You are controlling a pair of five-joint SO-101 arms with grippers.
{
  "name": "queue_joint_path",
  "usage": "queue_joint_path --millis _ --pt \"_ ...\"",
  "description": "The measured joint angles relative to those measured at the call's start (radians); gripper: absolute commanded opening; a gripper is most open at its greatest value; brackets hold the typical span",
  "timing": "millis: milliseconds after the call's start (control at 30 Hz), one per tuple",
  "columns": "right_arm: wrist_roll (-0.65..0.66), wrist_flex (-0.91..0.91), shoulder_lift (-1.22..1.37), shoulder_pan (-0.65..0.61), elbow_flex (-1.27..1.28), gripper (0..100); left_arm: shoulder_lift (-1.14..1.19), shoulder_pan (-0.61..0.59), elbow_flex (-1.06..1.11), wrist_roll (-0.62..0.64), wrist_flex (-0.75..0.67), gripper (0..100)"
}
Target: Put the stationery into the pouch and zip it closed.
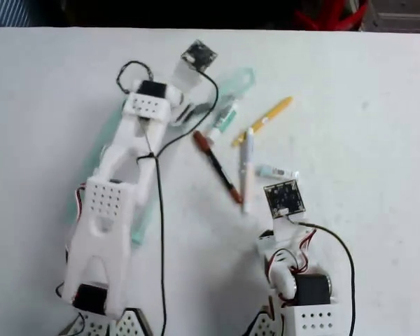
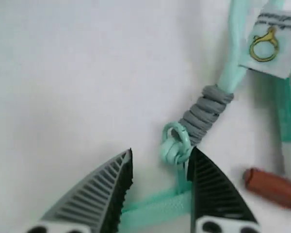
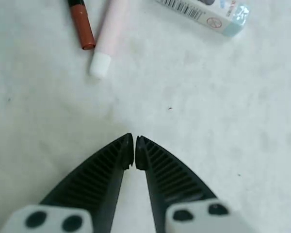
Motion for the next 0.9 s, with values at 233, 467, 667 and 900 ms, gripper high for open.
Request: queue_joint_path --millis 233,467,667,900 --pt "0.0 0.0 0.0 0.0 0.0 2.1 0.098 -0.068 -0.313 -0.364 0.479 19" --pt "0.0 0.0 0.0 0.0 0.0 2.1 0.107 -0.106 -0.537 -0.304 0.637 24" --pt "0.0 0.0 0.0 0.0 0.0 2.1 0.155 -0.069 -0.497 -0.272 0.64 26" --pt "0.0 0.0 0.0 0.0 0.0 2.1 0.216 -0.072 -0.488 -0.172 0.578 24"
